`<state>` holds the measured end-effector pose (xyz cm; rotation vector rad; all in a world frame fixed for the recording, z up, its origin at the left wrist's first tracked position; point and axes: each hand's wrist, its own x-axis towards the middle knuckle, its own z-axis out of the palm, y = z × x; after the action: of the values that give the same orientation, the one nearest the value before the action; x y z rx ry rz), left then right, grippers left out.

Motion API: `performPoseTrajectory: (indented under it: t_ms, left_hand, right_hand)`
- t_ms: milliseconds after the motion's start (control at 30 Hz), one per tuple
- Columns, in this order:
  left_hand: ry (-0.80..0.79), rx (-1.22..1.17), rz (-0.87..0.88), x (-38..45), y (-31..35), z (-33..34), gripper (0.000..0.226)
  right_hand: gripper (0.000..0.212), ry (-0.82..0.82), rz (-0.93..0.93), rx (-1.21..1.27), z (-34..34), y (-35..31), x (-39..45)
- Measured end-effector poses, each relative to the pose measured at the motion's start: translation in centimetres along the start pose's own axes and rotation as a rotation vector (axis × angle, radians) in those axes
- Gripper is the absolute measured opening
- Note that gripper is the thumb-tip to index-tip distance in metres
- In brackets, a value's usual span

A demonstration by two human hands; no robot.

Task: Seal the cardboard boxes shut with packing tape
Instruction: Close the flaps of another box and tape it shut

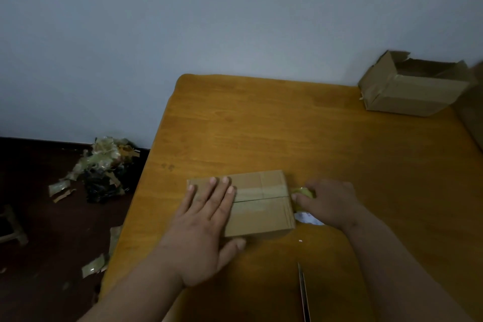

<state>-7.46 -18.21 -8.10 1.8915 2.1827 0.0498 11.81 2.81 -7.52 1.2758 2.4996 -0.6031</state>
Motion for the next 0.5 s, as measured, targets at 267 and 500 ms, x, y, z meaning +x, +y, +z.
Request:
performPoseTrajectory:
  t_ms: [267,500]
  left_hand:
    - [-0.122,0.113,-0.019,2.8,4.0,-1.1,0.1]
    - [-0.11,0.107,0.084,5.8,5.2,-2.2,0.101]
  right_hand:
    - [0.027,-0.007,0.006,0.406,1.2,0.3,-0.9]
    - [0.017,-0.027,0.007,0.48,1.5,0.2,-1.3]
